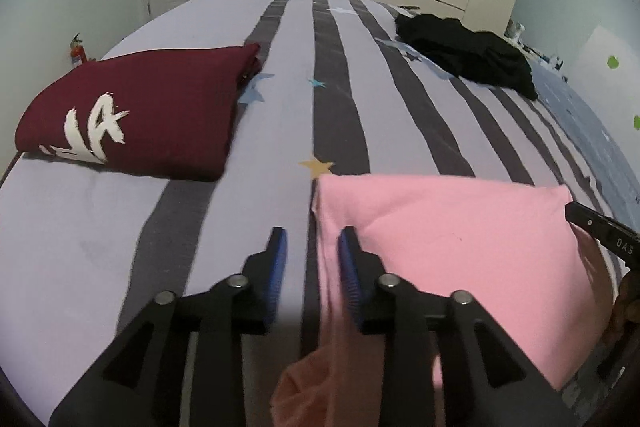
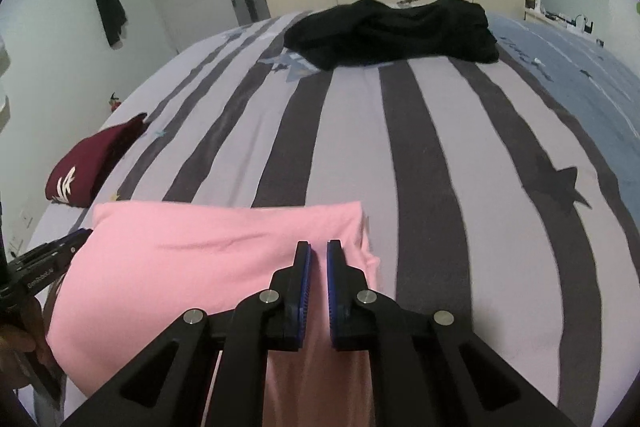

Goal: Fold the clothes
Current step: 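Grasp the pink T-shirt end with the left gripper while the right gripper grasps it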

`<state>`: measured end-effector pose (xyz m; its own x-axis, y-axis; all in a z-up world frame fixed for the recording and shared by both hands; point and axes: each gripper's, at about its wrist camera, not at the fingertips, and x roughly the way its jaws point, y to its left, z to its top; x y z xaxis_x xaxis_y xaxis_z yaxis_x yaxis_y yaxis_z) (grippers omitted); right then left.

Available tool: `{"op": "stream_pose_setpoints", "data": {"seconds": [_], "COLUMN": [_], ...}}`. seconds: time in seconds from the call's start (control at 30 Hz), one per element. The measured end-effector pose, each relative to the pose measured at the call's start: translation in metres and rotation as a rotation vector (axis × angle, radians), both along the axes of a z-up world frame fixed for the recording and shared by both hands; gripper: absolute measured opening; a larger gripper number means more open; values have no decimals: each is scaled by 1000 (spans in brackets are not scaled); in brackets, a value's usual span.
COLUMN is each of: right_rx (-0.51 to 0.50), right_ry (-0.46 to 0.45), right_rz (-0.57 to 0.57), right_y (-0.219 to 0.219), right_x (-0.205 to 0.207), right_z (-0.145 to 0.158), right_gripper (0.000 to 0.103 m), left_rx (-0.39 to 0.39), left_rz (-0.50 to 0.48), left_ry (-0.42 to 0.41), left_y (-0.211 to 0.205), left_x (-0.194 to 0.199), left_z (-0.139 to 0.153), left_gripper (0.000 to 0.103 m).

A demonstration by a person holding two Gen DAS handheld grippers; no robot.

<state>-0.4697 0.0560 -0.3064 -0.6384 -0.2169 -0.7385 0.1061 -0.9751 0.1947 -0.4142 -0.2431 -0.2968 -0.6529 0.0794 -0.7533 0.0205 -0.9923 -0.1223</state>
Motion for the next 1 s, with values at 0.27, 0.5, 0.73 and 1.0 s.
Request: {"op": "stream_pose_setpoints", "data": {"seconds": [0.27, 0.5, 0.73, 1.0], "right_rx": [-185, -219, -263, -333], "right_ry": [-88, -164, -215, -220], "right_rz": [-135, 30, 49, 65], "right_y": [61, 53, 55, 48], "right_x": [11, 45, 56, 51], "right_z": [18, 14, -7, -9], "right_gripper": [44, 53, 53, 55], "left_rx": [203, 243, 337, 341], "left_rz": [70, -7, 22, -52], "left_ry": [-29, -127, -138, -162], "left_y": [-41, -28, -36, -27], "left_x": [23, 33, 35, 34], "left_z": [25, 8, -8, -6], "left_gripper": [53, 55, 66, 53]}}
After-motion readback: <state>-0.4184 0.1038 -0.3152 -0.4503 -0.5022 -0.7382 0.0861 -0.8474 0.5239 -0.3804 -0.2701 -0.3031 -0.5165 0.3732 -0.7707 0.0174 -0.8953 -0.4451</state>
